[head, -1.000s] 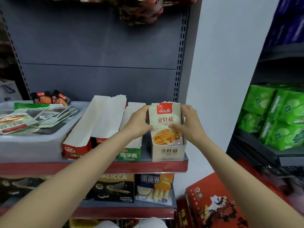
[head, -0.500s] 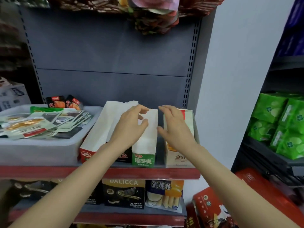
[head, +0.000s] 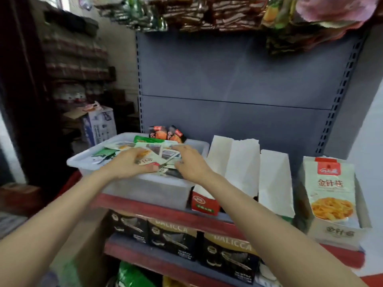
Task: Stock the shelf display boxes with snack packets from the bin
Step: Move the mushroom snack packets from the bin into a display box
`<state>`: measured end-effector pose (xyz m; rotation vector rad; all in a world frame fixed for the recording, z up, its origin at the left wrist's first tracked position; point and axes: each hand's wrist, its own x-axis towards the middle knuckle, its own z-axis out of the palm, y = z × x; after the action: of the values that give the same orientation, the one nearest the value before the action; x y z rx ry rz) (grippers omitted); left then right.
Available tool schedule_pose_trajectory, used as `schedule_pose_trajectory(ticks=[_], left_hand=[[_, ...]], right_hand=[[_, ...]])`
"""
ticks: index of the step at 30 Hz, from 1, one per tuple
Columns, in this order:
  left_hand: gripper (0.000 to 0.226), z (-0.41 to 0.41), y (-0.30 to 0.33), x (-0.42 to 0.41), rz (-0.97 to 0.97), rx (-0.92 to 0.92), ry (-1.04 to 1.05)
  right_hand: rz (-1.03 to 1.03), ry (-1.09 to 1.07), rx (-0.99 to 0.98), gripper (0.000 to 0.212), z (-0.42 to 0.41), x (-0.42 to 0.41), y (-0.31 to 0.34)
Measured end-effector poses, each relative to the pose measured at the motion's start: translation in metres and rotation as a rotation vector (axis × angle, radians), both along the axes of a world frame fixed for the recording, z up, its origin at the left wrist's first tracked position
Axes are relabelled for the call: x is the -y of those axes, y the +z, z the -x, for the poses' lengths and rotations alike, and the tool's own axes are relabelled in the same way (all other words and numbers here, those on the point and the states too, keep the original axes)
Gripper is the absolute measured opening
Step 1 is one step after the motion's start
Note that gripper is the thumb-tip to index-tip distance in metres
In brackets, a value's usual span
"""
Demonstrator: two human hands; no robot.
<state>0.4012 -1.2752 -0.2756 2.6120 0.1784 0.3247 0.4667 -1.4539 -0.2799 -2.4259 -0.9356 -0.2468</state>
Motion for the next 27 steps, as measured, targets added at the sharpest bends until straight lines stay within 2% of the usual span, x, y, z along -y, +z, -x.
schedule_pose_trajectory(ticks=[2,4,7,9,12,15,18,21,23,24,26,27], left_hand=[[0.096,-0.004,0.000,-0.012,-0.036,-0.131,-0.030],[0.095,-0.008,-0.003,-0.019,-0.072,-0.152,-0.027],[0.058,-0.012,-0.008,-0.020,-0.154,-0.054,-0.033],[0.045,-0.009,-0.010,-0.017,-0.195,0.010,-0.036],[0.048,-0.005,-0.010,-0.017,-0.104,0.169,-0.013],[0.050,-0.002,-0.006,-0.007,-0.131,0.289,0.024],[0.043,-0.006,-0.001,0.011,-0.217,0.359,0.121],[0.044,-0.011,0.002,0.029,-0.230,0.397,0.155],[0.039,-0.011,0.003,0.038,-0.204,0.369,0.077],[0.031,-0.011,0.003,0.042,-0.195,0.325,-0.009],[0.006,-0.008,0.002,0.045,-0.049,0.159,-0.240],[0.032,-0.007,0.000,0.047,0.008,0.077,-0.330]], right_hand=[[0.071,0.040,-0.068,0.049,-0.005,-0.022,0.001],[0.124,0.078,-0.136,0.042,-0.008,-0.038,0.001],[0.126,0.088,-0.140,0.033,-0.014,-0.048,0.000],[0.065,0.091,-0.153,0.030,-0.017,-0.049,0.000],[-0.172,0.041,-0.242,0.028,-0.018,-0.048,-0.001],[-0.484,-0.099,-0.496,0.039,-0.019,-0.052,0.000],[-0.688,-0.060,-0.798,0.030,-0.018,-0.052,0.004],[-0.860,0.003,-0.947,0.014,-0.009,-0.045,0.015],[-0.926,0.013,-1.008,0.006,-0.002,-0.034,0.022],[-0.939,0.005,-1.030,0.006,0.001,-0.027,0.026],[-0.950,-0.007,-1.048,0.014,0.004,-0.010,0.030],[-0.960,-0.013,-1.041,0.018,0.004,-0.002,0.030]])
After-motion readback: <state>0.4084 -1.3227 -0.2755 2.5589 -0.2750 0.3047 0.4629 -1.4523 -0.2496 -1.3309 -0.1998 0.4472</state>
